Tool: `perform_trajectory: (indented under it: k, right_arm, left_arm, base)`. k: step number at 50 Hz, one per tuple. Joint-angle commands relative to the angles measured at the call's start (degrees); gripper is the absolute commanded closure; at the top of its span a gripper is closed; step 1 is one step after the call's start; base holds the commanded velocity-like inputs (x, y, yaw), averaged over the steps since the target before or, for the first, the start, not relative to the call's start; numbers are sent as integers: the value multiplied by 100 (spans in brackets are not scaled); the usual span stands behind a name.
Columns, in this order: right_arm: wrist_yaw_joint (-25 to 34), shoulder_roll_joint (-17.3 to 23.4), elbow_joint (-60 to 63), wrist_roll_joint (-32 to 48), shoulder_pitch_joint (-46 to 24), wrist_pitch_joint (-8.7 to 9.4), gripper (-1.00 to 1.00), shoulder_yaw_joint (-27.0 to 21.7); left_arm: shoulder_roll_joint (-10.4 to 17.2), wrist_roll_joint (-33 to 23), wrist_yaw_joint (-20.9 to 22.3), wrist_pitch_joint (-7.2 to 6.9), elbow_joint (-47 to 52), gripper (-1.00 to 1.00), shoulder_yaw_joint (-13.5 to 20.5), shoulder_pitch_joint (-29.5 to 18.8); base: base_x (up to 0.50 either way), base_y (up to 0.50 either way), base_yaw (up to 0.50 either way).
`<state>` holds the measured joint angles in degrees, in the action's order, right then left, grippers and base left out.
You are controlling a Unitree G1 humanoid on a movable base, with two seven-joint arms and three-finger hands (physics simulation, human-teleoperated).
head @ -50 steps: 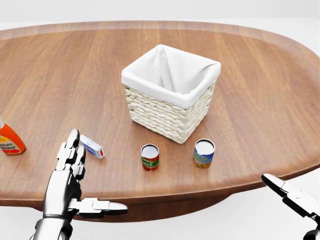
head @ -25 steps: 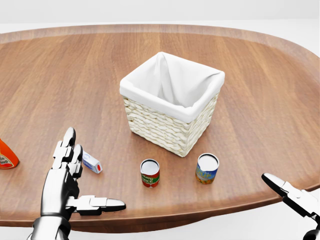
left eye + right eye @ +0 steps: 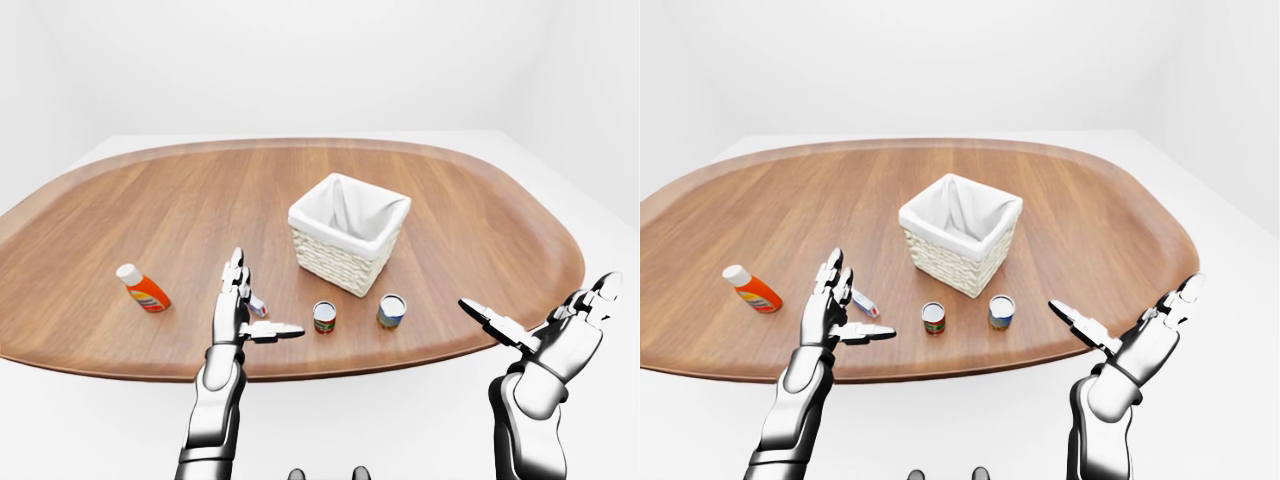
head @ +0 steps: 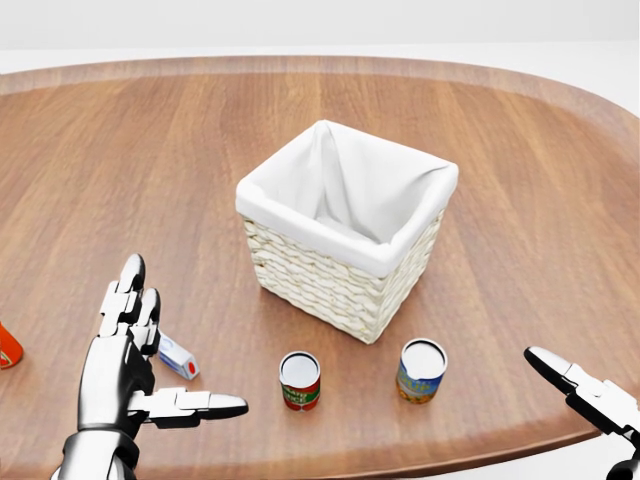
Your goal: Pick up the alphabet soup and the cream cheese box, and put them in the basket.
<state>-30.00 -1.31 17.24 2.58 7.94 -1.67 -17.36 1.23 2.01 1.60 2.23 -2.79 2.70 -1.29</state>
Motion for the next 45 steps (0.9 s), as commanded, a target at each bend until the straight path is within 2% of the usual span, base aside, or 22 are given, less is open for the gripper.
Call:
perform_trajectory:
  k: [1, 5, 7, 13, 14, 15, 16, 18, 23, 26, 34, 35, 39, 45]
  right_arm:
    - [0, -1, 6, -15, 3, 6, -100, -1]
    - [0, -3, 36, -15, 5, 32, -100, -1]
    - [0, -4, 24, -18, 2, 22, -100, -2]
    - [0, -21, 139, -23, 25, 104, -100, -5]
    - [0, -24, 165, -22, 28, 126, -100, -4]
    - [0, -22, 125, -25, 21, 92, -100, -8]
    - [0, -25, 168, -29, 27, 129, -100, -6]
    - [0, -24, 147, -31, 20, 119, -100, -11]
    - [0, -24, 102, -33, 19, 74, -100, -11]
    - [0, -21, 92, -39, 20, 60, -100, -16]
    - [0, -12, 33, -51, 3, 23, -100, -25]
    - [0, -13, 88, -53, 8, 68, -100, -20]
    - [0, -16, 92, -60, 8, 66, -100, -26]
    - [0, -27, 175, -61, 27, 134, -100, -29]
  left_arm:
    - [4, 11, -30, -36, -27, -100, 12, -19]
    - [10, 2, -20, 55, -154, -100, 13, -62]
    - [8, 0, -18, 9, -66, -100, 2, -26]
    - [8, 9, -11, 69, -160, -100, 12, -56]
    - [7, 11, -17, 49, -140, -100, 12, -57]
    - [5, 10, -23, -29, -26, -100, 2, -20]
    - [4, 13, -20, -34, -23, -100, 1, -21]
    - [8, 16, -12, 73, -172, -100, 17, -66]
    - [4, 39, -15, -71, 22, -100, 9, -8]
    - [3, 44, -14, -36, -27, -100, 17, -21]
    - [3, 61, -31, -129, 64, -100, 18, -12]
    - [4, 79, -23, -73, -31, -100, 33, -48]
    - [7, 124, -23, -11, -139, -100, 59, -87]
    - [10, 142, -66, -120, -5, -100, 62, -57]
  base:
    - [17, 0, 0]
    - [17, 0, 0]
    - [17, 0, 0]
    - [17, 0, 0]
    - [16, 0, 0]
    - [17, 0, 0]
    - [17, 0, 0]
    - [17, 0, 0]
    - [17, 0, 0]
    - [16, 0, 0]
    - [17, 0, 0]
    - [17, 0, 0]
    - [17, 0, 0]
    - [17, 0, 0]
